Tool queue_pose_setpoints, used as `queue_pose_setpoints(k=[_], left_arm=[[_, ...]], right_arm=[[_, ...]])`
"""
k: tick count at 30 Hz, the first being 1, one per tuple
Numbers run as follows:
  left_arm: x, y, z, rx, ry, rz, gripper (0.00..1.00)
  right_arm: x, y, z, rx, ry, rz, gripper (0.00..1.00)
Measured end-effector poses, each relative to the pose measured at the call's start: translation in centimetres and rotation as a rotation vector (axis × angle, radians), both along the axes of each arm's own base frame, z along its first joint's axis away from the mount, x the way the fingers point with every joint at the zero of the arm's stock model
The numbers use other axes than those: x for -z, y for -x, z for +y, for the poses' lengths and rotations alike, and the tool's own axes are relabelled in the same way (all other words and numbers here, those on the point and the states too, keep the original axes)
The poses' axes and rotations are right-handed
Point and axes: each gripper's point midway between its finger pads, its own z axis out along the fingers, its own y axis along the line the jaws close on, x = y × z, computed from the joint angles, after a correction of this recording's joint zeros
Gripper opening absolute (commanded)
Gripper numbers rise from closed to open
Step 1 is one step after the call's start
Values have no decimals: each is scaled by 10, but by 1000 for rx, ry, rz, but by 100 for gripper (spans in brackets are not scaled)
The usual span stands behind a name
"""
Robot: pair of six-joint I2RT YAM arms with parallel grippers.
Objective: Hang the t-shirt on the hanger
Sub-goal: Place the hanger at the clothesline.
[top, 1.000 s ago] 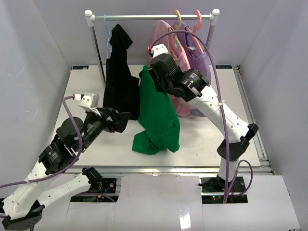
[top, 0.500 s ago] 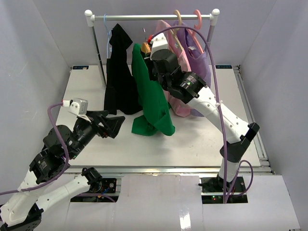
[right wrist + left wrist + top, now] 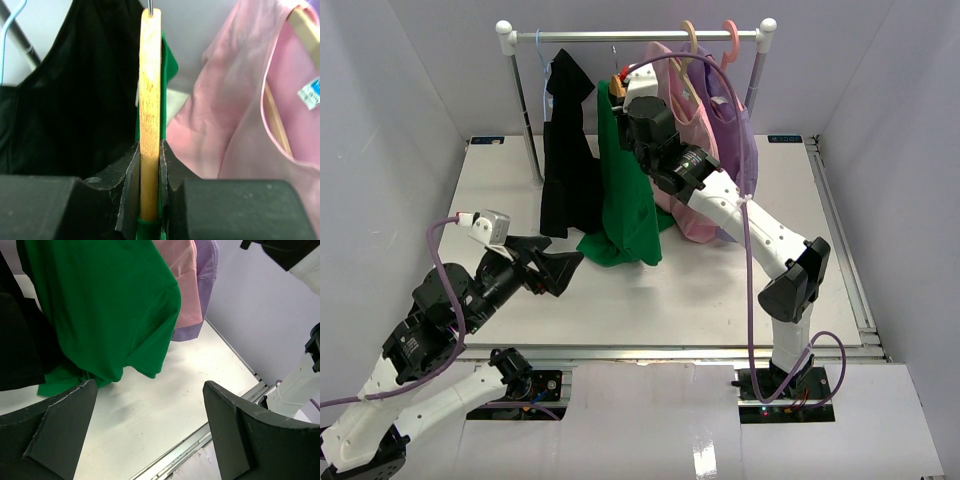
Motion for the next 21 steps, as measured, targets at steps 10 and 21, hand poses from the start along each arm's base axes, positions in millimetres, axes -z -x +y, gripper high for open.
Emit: queue_pose_setpoints(k=[10, 21], left_arm=[[20, -2, -7, 22, -44, 18, 98], [16, 6, -4, 51, -29, -12, 98]], right_arm=[[-2, -22, -6, 7, -38, -73, 8], [-15, -27, -2, -24, -92, -126, 8]])
